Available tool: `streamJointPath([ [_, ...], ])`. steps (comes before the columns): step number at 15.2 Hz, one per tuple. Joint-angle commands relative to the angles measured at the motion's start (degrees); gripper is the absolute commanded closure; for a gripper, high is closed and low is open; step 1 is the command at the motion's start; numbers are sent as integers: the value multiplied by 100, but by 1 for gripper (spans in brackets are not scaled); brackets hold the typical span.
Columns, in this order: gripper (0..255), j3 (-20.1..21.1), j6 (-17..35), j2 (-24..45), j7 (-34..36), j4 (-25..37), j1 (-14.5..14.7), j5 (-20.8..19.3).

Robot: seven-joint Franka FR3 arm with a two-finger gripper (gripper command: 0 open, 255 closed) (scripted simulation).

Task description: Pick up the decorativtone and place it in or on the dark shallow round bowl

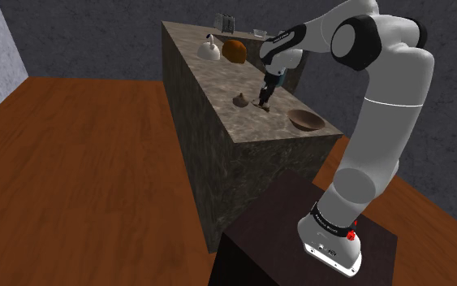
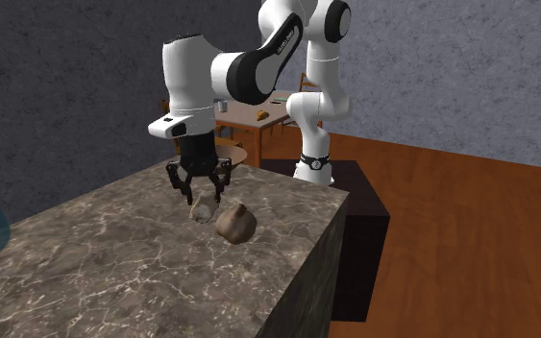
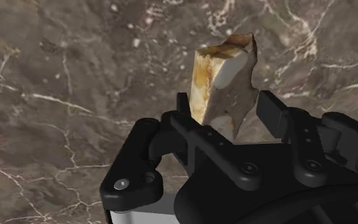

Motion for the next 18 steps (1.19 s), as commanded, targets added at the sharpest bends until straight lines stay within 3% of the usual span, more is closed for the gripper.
streamJointPath([
  [1,255,0,0,0,0,0,0,0],
  [9,255,-1,1,0,0,-1,1,0],
  [16,255,-33,-323,-137,67,215,14,-94],
  [17,0,-33,-323,-137,67,215,14,-94],
  [18,0,-1,-688,108,445,564,379,-1058],
])
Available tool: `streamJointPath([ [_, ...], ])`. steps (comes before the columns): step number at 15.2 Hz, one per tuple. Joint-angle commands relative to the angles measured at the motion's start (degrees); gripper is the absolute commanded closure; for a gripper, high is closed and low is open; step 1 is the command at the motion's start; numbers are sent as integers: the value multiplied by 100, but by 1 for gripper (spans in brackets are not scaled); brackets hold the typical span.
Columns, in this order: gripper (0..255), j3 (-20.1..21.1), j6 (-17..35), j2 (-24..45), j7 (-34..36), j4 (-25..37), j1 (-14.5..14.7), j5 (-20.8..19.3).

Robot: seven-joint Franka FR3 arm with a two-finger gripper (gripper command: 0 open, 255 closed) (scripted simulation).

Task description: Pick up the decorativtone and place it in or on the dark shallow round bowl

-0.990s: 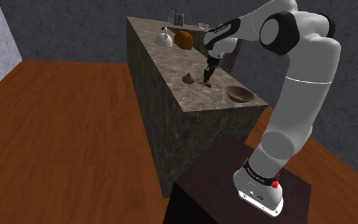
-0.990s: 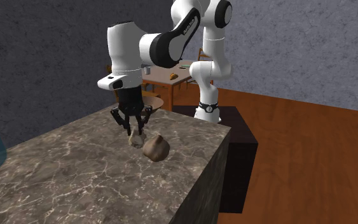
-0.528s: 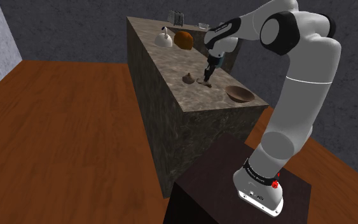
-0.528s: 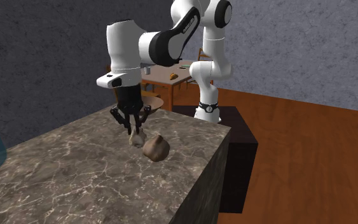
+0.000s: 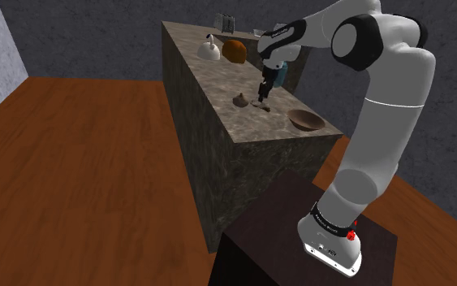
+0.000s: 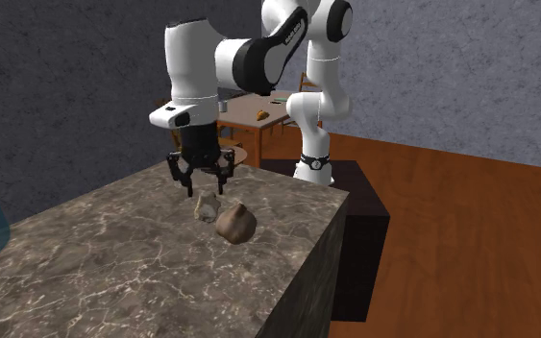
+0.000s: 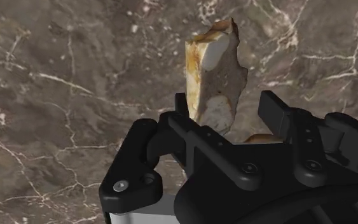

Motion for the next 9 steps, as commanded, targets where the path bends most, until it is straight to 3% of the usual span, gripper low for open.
streamJointPath([
  [1,0,28,-510,364,416,453,484,-1309],
  [9,0,-4,28,544,374,90,434,-1243],
])
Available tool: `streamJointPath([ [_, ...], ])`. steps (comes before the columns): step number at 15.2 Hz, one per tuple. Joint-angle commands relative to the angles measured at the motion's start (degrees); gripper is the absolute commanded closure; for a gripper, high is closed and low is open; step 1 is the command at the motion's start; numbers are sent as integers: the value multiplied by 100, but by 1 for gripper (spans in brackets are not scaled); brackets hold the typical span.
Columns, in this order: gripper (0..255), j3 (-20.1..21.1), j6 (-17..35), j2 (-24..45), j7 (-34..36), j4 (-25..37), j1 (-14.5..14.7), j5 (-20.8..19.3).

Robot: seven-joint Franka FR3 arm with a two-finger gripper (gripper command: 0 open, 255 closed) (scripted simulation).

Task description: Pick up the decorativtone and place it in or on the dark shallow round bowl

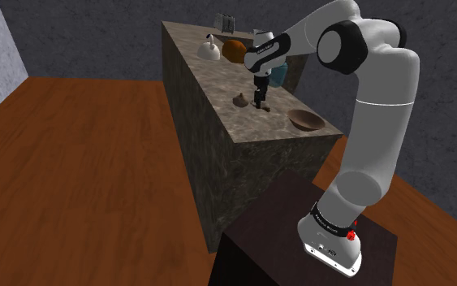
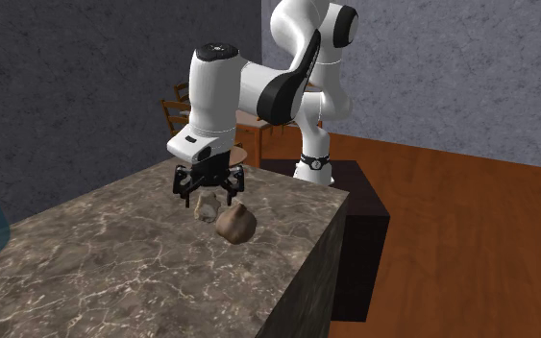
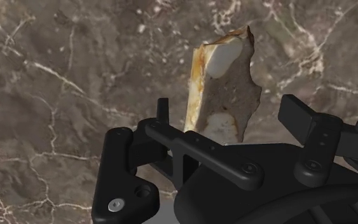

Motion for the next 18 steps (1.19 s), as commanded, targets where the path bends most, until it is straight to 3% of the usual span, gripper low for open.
streamJointPath([
  [1,0,0,63,29,-8,-32,-13,8],
  [7,0,0,62,29,-8,-31,-13,8],
  [8,255,0,62,29,-8,-31,-13,8],
  [18,255,-5,-3,-4,-12,4,-7,-4],
])
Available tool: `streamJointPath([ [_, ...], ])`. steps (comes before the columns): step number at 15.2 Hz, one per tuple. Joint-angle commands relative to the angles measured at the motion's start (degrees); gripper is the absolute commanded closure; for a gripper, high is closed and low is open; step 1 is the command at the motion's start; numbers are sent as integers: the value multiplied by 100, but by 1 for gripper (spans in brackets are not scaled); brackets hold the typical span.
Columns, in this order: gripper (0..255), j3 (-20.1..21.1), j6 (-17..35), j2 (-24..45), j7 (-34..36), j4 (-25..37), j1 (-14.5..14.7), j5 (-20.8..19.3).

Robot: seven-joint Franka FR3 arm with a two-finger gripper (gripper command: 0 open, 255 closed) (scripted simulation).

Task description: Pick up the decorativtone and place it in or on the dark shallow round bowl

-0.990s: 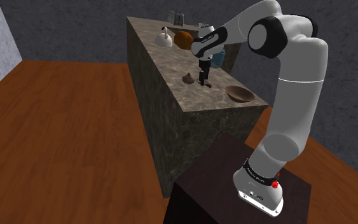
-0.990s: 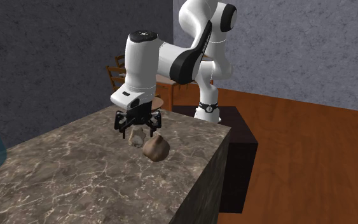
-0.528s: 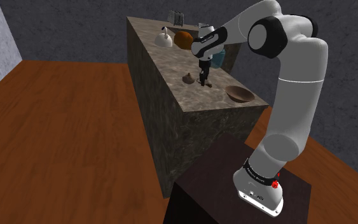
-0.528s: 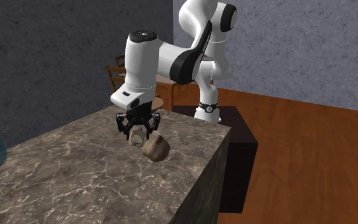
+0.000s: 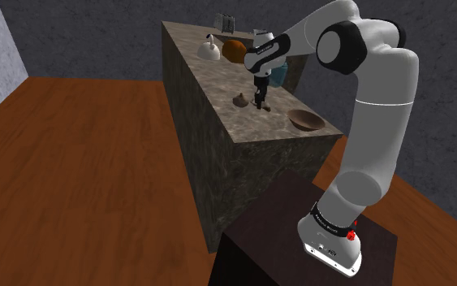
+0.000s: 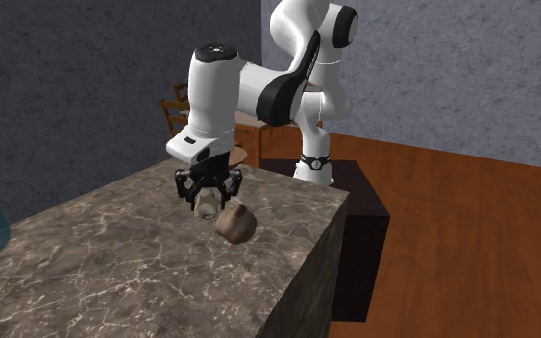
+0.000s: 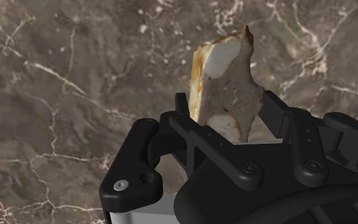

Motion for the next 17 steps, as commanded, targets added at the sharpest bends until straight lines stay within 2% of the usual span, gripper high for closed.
streamJointPath([
  [1,255,-10,-92,-64,0,35,13,-23],
  [17,255,-65,-1198,-429,-109,812,63,-135],
])
